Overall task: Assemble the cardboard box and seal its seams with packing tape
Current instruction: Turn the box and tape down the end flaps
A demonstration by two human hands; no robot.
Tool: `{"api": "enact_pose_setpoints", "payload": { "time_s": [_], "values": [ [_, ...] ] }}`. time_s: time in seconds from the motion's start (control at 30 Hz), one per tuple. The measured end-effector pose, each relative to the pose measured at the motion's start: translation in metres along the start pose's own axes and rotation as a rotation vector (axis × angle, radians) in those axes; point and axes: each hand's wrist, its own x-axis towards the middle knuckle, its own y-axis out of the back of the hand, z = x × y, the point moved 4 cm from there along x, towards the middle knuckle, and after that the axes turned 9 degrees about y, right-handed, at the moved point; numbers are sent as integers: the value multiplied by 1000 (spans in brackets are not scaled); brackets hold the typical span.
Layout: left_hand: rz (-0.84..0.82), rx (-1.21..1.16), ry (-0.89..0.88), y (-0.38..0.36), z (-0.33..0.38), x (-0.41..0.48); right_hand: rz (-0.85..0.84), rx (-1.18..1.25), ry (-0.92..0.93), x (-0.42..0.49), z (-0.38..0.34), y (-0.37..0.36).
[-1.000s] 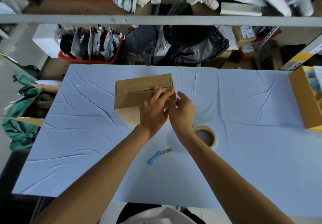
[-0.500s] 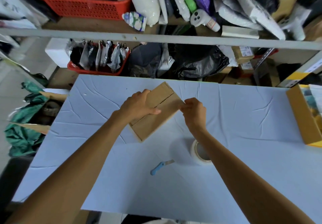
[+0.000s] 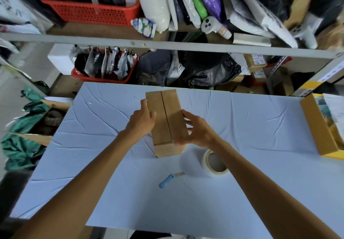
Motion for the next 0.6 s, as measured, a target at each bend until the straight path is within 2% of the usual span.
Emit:
{"api": "enact_pose_setpoints", "payload": {
  "time_s": [0.07, 0.1, 0.17, 0.2, 0.3, 0.37, 0.43, 0.53, 0.6],
  "values": [
    [95, 159, -190, 13, 0, -2, -41, -32, 12, 0, -1, 9],
    [93, 267, -345, 16, 4, -3, -66, -67, 21, 2, -3, 12],
    [-37, 545, -653, 14, 15, -5, -106, -127, 37, 6, -7, 16],
    [-115, 650, -723, 10, 19, -5, -105, -156, 45, 8, -9, 18],
    [-318, 733, -651, -1, 30, -1, 8, -252, 100, 7, -13, 24],
    [-376, 719, -580, -6, 30, 1, 103, -311, 119, 0, -11, 26],
    [-337, 680, -565, -6, 30, 1, 166, -353, 91, -7, -5, 26],
    [-134, 651, -641, -2, 38, -3, 177, -315, 35, -16, 3, 23],
    [-66, 643, -626, -2, 39, -3, 167, -259, 19, -20, 6, 21]
  ]
}}
